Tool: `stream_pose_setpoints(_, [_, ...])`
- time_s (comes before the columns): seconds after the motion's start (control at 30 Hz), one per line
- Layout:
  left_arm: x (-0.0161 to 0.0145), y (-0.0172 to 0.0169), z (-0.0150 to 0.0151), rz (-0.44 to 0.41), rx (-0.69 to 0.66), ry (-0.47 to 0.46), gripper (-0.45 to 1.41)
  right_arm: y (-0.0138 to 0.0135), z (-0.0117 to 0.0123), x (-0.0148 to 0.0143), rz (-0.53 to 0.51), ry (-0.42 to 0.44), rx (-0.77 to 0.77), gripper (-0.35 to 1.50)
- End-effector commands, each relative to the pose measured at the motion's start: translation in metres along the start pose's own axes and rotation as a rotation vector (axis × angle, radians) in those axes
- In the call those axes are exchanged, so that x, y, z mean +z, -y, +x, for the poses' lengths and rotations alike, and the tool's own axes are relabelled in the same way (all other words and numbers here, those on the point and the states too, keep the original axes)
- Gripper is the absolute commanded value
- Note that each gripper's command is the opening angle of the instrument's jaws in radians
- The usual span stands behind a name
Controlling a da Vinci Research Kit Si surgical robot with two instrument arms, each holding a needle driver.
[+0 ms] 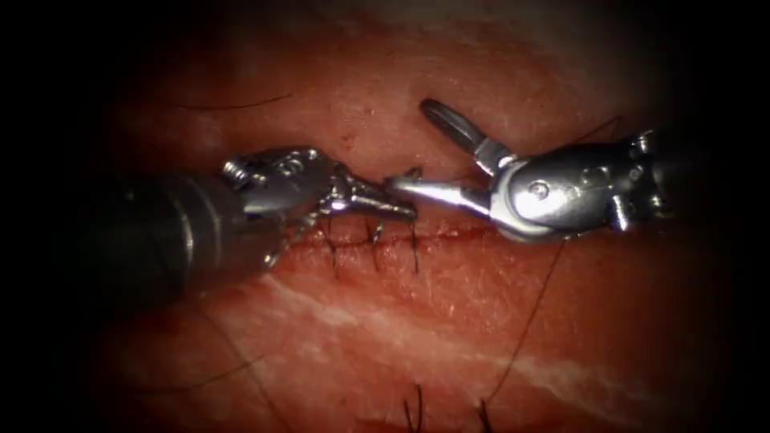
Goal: Wound Closure
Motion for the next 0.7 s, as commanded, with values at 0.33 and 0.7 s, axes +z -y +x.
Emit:
stream_pose_setpoints(0.33, [0.0007, 0.0003, -0.0007, -0.001, -0.001, 0.001, -0.45, 0.0013, -0.0006, 0.0003, 0.035, 0.026, 0.003, -0.31])
stream_pose_setpoints(0.7, [0.0008, -0.0005, -0.0002, 0.036, -0.008, -0.012, -0.23, 0.0013, -0.0008, -0.0002, 0.067, 0.058, -0.057, -0.35])
